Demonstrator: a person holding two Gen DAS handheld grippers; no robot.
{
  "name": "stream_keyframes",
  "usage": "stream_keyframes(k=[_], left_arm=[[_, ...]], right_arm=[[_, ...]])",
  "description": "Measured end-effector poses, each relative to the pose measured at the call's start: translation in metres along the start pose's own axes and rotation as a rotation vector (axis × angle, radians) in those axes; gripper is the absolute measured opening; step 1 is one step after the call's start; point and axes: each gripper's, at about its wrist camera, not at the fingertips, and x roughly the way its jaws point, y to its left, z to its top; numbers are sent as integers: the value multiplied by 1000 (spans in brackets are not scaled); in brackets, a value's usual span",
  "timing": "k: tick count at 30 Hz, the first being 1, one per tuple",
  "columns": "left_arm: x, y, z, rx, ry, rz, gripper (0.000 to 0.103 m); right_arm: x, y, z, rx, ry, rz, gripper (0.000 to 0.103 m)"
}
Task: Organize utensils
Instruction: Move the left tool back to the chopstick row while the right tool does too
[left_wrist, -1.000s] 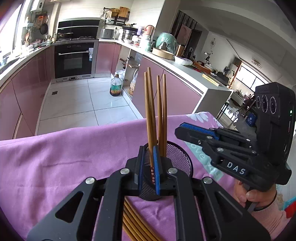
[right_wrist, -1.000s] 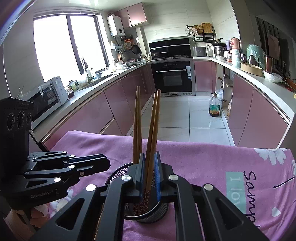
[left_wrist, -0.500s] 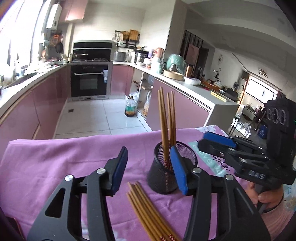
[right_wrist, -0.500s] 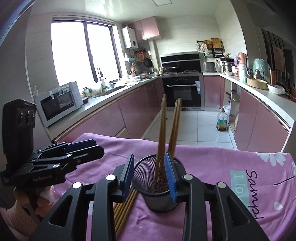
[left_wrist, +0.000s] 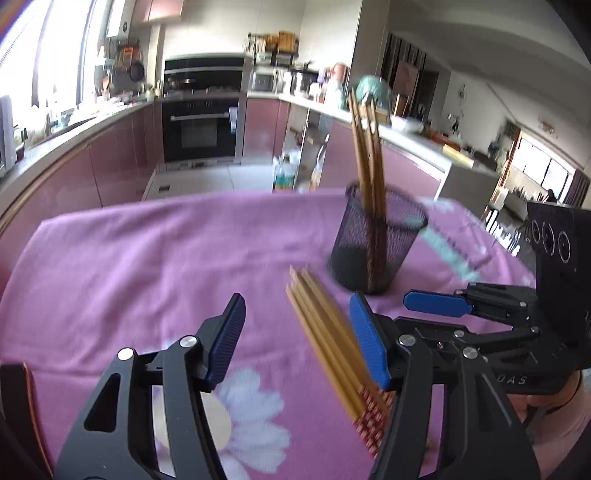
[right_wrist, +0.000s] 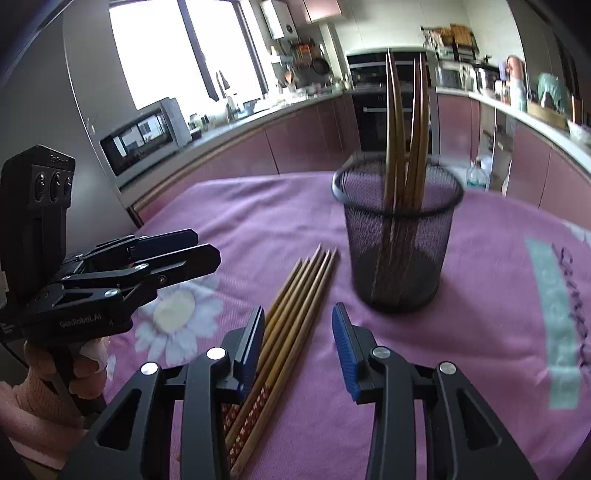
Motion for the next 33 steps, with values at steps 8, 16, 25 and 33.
stream_keyframes(k=[8,16,25,33], left_arm=[[21,1,-26,-28,97,-7,58],[34,-6,-35,-4,164,-7,58],[43,-15,-37,41,205,2,59],[46,-17,-36,84,220,27,52]], right_arm=[[17,4,-22,36,66,-22,35],[22,8,-29,7,88,-70,30],[21,4,-30,-7,100,-91,29],[21,5,-31,-14,101,-98,29]])
